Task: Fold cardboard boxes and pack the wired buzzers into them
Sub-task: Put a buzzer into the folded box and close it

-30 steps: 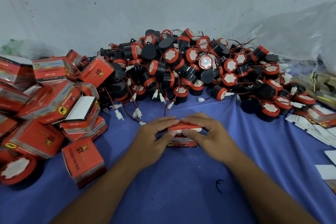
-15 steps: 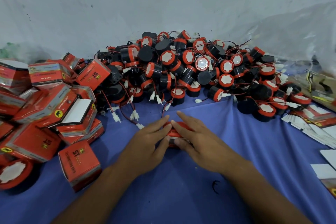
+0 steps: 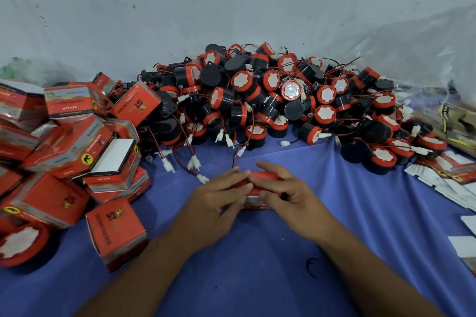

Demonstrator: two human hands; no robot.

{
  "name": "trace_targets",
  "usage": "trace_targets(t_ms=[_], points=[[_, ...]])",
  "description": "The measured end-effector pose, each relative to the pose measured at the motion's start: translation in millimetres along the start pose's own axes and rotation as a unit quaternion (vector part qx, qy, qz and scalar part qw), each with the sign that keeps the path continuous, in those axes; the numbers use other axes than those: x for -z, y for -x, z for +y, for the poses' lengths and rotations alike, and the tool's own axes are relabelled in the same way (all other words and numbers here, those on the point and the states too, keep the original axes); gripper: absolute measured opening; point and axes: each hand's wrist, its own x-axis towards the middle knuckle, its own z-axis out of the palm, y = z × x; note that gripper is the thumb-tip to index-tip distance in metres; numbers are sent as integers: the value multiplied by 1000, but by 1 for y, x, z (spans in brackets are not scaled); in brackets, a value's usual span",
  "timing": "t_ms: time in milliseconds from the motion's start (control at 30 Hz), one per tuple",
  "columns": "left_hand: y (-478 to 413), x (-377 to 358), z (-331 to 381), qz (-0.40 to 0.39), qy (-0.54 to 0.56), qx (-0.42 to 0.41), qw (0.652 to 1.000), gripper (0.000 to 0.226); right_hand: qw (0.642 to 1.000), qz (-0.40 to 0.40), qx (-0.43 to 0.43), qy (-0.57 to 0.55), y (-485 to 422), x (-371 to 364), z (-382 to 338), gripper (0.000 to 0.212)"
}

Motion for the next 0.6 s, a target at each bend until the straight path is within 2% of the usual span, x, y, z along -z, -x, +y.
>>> trace_targets(t_ms=[100,167,267,367,433,500,600], points=[[-2,-2,-2,-4,-41,-34,999,30,993,18,40,106,0,3,1,31],[-4,-2,-1,-11,-61,-43,997,29,987,-7,71,146,-1,8,1,30],[-4,0,2,-25,-19,4,1000,26,985,-41,73,148,-2,14,2,32],[-2,2,1,-42,13,50,998,34,984,-52,71,155,-1,13,7,40],[0,2,1,-78,16,56,995,45,991,-21,64,114,-2,9,11,39],[1,0,1,-98,-11,40,994,59,999,32,22,28,-3,7,12,31],[0,-2,3,-67,-7,66,996,61,997,64,-29,-42,-5,8,10,23]])
